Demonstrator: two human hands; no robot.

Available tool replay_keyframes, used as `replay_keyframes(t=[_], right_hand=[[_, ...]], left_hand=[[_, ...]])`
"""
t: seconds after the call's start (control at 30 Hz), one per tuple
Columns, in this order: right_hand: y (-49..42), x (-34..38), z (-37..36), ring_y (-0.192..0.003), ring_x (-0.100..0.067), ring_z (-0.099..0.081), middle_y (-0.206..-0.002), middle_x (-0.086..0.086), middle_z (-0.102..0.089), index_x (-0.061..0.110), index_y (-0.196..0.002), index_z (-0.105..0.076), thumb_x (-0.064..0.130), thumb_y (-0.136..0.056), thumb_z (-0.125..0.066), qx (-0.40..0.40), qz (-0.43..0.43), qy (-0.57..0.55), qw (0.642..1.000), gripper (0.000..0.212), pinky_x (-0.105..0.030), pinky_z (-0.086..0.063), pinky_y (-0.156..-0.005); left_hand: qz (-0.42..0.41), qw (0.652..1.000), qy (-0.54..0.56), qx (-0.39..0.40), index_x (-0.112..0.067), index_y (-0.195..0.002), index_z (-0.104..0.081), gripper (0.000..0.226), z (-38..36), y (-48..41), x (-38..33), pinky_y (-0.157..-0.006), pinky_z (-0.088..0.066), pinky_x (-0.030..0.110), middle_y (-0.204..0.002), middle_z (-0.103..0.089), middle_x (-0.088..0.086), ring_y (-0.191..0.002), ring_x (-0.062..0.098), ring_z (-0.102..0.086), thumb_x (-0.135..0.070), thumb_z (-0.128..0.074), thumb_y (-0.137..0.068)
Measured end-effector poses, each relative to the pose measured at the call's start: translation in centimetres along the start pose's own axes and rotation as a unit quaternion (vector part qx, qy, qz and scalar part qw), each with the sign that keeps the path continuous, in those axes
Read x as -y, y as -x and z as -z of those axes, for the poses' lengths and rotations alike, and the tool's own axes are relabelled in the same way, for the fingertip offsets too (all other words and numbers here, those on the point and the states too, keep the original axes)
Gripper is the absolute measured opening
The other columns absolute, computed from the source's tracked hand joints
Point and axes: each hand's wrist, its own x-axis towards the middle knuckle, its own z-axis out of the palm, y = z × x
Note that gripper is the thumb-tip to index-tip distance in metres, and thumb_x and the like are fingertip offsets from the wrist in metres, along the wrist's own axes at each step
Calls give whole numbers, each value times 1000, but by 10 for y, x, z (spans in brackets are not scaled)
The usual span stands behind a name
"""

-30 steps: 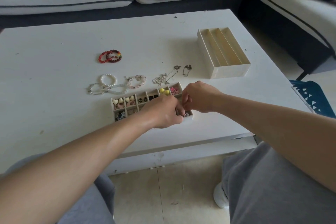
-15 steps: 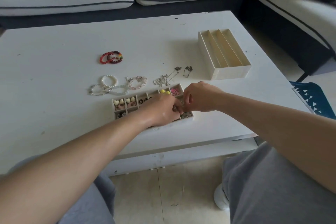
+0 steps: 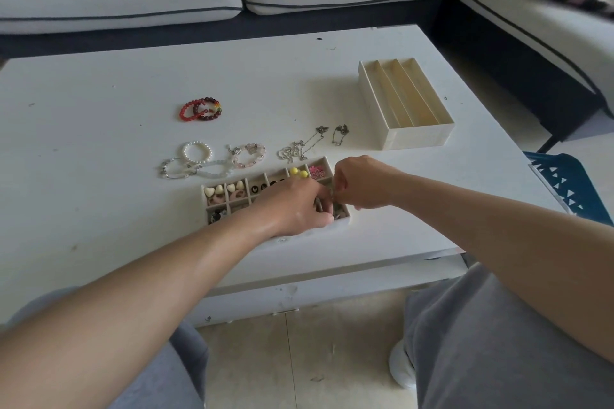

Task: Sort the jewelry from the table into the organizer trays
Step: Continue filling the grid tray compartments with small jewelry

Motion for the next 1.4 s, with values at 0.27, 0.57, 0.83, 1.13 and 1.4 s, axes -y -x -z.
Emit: replay_keyframes(t=[0.27, 0.57, 0.83, 1.13, 1.4], right_hand=[[-6, 16, -6, -90, -25, -67, -88, -9, -71, 7, -96, -69, 18, -89, -53, 16, 14, -2, 1000, 21, -36, -56, -74], [-24, 51, -14, -61, -1, -63, -71, 4, -74, 9, -89, -69, 24, -90, -60, 59, 68, -16, 996, 18, -22, -43, -58], [-42, 85, -12, -59, -6, -70, -70, 4, -76, 6, -96, -66, 32, -95, -56, 107, 90, -34, 990, 28, -27, -53, -70], [-64, 94, -12, -57, -18, -71, -66, -9, -71, 3, -90, -61, 13, -92, -52, -2, 10, -63, 998, 14, -33, -55, -54], [-64, 136, -29, -62, -25, -75, -74, -17, -75, -4, -103, -57, 0, -95, -47, 61, -5, -201, 978, 14, -35, -62, -59]], left_hand=[[28, 999, 24, 35, -31, -79, -74, 6, 7, 7, 4, -75, -59, 36, -80, -70, -15, -78, 9, -67, -31, -69, -83], [77, 992, 12, 102, -26, -78, -77, 4, 25, 24, 31, -72, -63, 43, -79, -76, -3, -79, 23, -74, -24, -74, -80], [93, 989, 32, 111, -23, -86, -75, 4, 48, 36, 59, -59, -51, 23, -71, -69, -24, -63, 0, -61, -23, -71, -88], [220, 969, 2, -116, -30, -95, -60, 5, 77, 46, 116, -79, -49, 33, -102, -59, -11, -94, 16, -60, -30, -64, -93], [244, 964, -40, -100, -27, -114, -55, 23, 74, 75, 135, -70, -41, 29, -113, -55, -9, -92, 12, -58, -36, -63, -94]])
